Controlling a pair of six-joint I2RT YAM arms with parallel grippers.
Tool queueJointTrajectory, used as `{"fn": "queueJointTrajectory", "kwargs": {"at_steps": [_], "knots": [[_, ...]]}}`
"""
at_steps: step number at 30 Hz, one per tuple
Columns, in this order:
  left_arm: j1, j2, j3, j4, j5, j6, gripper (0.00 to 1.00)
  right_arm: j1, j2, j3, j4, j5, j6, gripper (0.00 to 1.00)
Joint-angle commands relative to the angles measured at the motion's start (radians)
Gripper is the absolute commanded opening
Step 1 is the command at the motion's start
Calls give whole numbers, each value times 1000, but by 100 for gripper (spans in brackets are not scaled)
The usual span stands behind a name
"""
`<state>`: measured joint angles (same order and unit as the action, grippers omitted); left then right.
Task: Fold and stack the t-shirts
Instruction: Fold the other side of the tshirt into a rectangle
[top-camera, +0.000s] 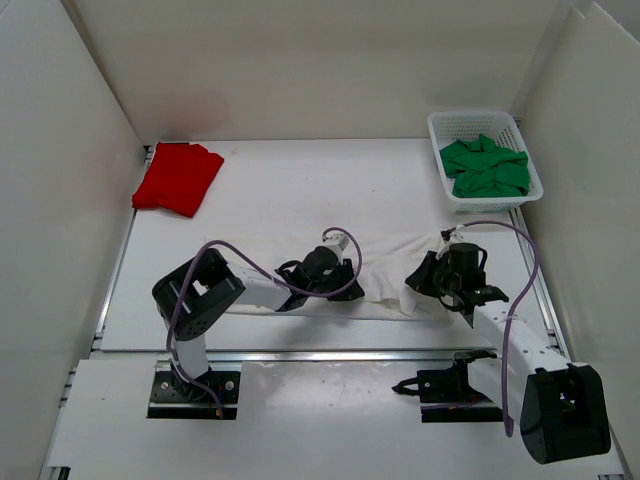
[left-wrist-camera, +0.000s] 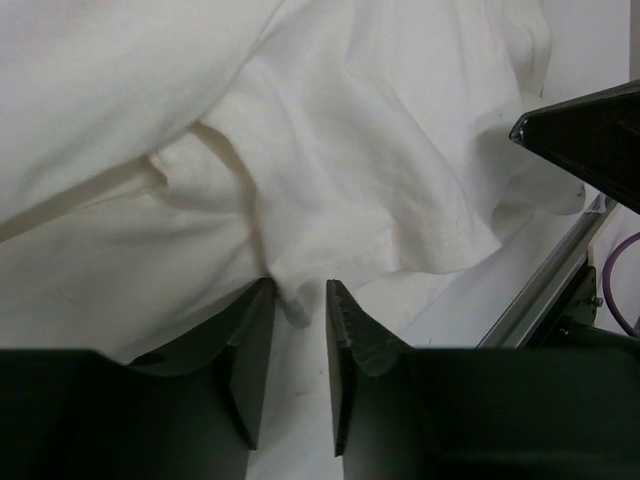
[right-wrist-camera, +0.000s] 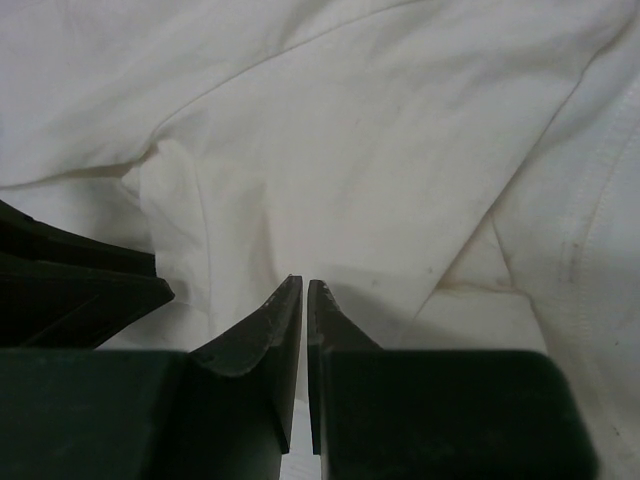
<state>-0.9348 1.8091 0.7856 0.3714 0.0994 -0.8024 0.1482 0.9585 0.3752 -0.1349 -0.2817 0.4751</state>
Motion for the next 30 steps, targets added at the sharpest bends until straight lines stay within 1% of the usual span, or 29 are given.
{"fn": "queueJointTrajectory", "kwargs": {"at_steps": [1, 3, 5, 6, 7, 9, 12, 17, 20, 22, 24, 26, 27, 29, 30], "knots": [[-19, 13, 27, 11, -6, -24, 36, 2, -6, -15, 37, 6, 3, 6], [-18, 19, 26, 24, 2, -35, 30, -12, 3, -21, 34, -2, 5, 6], [-15, 15, 27, 21, 14, -40, 21, -15, 16, -24, 34, 4, 2, 6], [-15, 6, 24, 18, 16, -41, 19, -16, 23, -22, 26, 4, 3, 6], [-4, -5, 26, 12, 17, -43, 14, -7, 29, -28, 35, 16, 5, 5], [-4, -39, -9, 14, 29, -47, 9, -22, 46, -32, 40, 18, 7, 5], [5, -89, -58, 38, 57, -73, 5, -42, 75, -47, 50, 15, 8, 4], [25, -114, -120, 67, 100, -92, 3, -52, 105, -50, 58, 24, 13, 4], [33, -119, -146, 72, 106, -96, 3, -64, 109, -56, 66, 26, 5, 4], [47, -134, -170, 89, 106, -107, 5, -67, 105, -62, 58, 32, 5, 3], [59, -149, -200, 109, 103, -119, 4, -65, 111, -56, 58, 41, 10, 3], [79, -168, -206, 100, 111, -115, 7, -67, 102, -47, 51, 45, 10, 3], [80, -169, -207, 104, 121, -116, 9, -68, 102, -47, 49, 47, 5, 3], [88, -169, -212, 101, 134, -115, 21, -67, 95, -39, 37, 52, 3, 3], [91, -169, -215, 97, 137, -115, 25, -61, 94, -38, 46, 52, 5, 5]]}}
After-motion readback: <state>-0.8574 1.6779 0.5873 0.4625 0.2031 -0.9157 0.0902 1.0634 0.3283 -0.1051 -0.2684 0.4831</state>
